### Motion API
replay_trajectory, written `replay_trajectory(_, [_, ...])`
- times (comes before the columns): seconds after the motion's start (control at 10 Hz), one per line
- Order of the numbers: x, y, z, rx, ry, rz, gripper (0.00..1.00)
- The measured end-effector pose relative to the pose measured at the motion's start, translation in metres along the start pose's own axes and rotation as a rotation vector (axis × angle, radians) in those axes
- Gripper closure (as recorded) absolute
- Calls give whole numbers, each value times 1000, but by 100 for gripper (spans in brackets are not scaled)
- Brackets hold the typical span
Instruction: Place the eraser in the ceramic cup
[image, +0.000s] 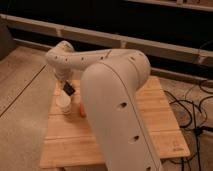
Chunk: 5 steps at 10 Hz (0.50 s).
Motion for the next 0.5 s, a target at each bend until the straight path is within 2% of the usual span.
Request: replay_trajectory(0.5, [-11,28,-18,-17,-65,-71,100])
